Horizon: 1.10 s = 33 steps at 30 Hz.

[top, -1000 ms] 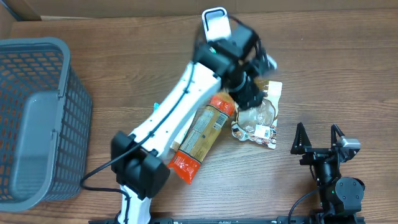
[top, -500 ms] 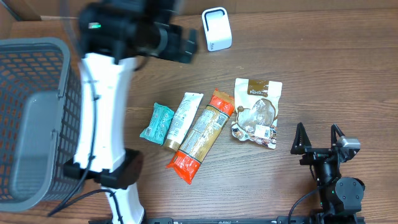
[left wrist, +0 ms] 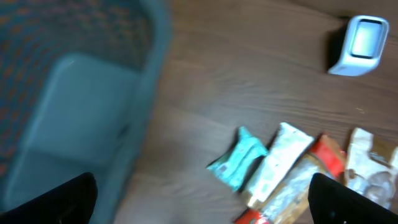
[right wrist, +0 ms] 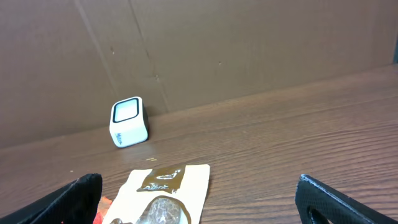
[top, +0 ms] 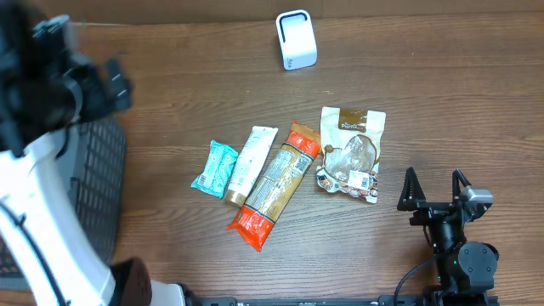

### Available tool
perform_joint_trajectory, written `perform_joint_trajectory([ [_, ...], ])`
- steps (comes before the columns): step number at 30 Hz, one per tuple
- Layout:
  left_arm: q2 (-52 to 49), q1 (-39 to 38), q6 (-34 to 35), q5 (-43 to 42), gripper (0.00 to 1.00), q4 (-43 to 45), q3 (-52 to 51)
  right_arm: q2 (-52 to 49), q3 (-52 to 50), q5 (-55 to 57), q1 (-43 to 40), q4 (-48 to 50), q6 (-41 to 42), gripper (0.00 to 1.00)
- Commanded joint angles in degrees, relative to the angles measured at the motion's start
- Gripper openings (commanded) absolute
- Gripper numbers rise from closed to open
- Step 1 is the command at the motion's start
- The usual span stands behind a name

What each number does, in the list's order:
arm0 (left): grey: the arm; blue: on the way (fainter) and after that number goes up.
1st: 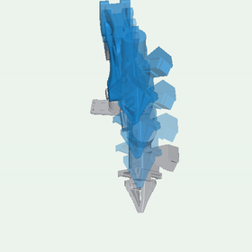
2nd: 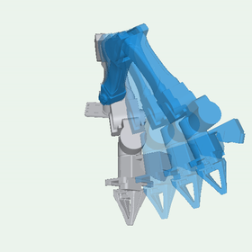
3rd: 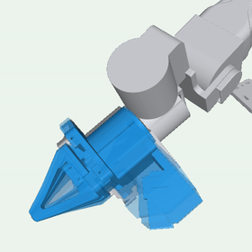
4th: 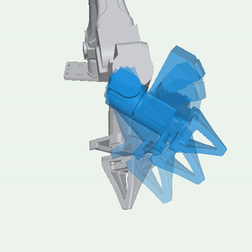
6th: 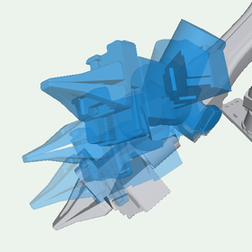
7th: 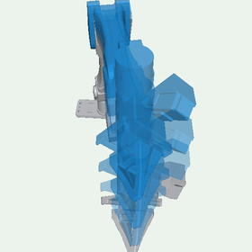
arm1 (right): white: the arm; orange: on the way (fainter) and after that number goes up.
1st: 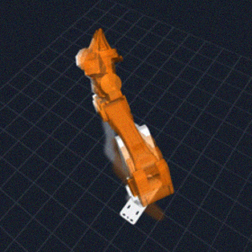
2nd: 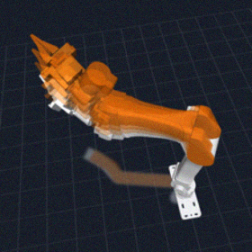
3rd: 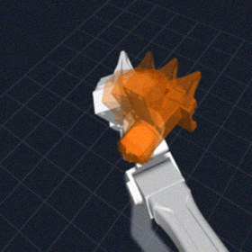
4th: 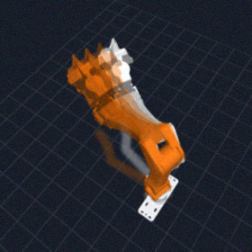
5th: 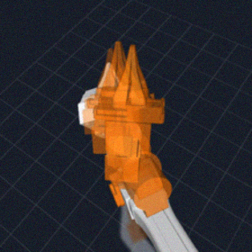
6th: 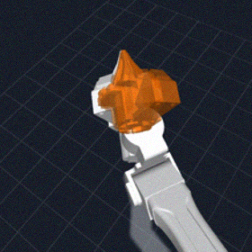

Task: Scan the item barcode

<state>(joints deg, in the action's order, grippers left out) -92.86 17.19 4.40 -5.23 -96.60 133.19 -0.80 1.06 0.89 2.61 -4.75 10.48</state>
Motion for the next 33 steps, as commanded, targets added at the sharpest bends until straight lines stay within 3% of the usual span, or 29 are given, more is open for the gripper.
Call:
perform_joint_trajectory([
  [1, 4.74, 3.76, -9.55, -6.69, 1.0, 1.38, -5.75, 0.63, -0.61, 0.55, 0.0, 0.17, -0.09, 1.0],
  [4, 6.82, 3.89, -13.51, -8.63, 1.0, 2.25, -8.63, 0.63, -0.61, 0.55, 0.0, 0.17, -0.09, 1.0],
  [33, 6.93, 3.8, -12.55, -8.33, 1.0, 1.95, -9.7, 0.63, -0.61, 0.55, 0.0, 0.17, -0.09, 1.0],
])
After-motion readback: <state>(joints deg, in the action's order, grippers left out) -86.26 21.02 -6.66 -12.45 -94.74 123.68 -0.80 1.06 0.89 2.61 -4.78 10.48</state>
